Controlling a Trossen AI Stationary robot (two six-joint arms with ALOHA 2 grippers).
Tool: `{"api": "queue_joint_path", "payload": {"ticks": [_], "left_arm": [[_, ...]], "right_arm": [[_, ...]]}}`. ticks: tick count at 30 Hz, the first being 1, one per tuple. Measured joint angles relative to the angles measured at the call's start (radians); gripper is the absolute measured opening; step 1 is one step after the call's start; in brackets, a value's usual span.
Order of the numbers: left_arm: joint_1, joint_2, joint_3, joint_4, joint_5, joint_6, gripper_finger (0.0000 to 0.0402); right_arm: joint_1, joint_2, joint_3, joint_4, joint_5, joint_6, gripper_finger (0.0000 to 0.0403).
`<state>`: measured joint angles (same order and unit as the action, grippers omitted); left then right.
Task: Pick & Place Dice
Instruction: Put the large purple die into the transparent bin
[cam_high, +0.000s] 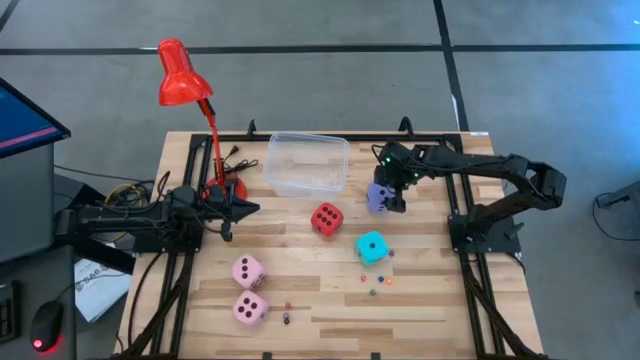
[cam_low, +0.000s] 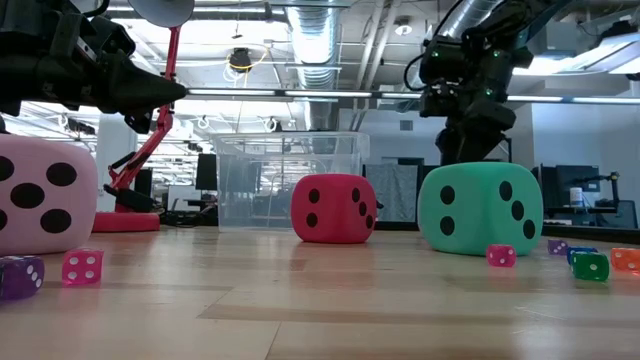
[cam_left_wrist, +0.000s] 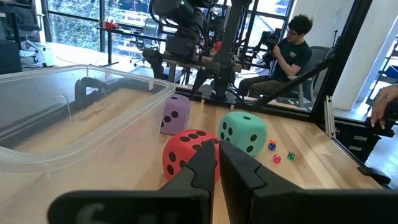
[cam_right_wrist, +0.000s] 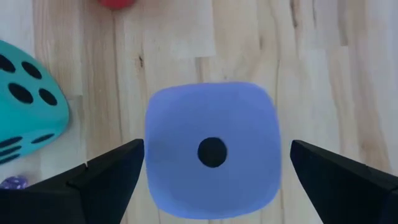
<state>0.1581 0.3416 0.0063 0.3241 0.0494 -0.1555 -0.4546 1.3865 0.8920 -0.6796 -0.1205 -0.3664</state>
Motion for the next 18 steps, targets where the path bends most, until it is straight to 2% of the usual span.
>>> {"api": "queue_joint_path", "payload": {"ticks": [18], "left_arm": [[0.0, 0.0, 0.0, 0.0, 0.0, 0.0, 0.0011]], "right_arm": [[0.012, 0.01, -0.019, 0.021, -0.001, 0.0, 0.04]]}}
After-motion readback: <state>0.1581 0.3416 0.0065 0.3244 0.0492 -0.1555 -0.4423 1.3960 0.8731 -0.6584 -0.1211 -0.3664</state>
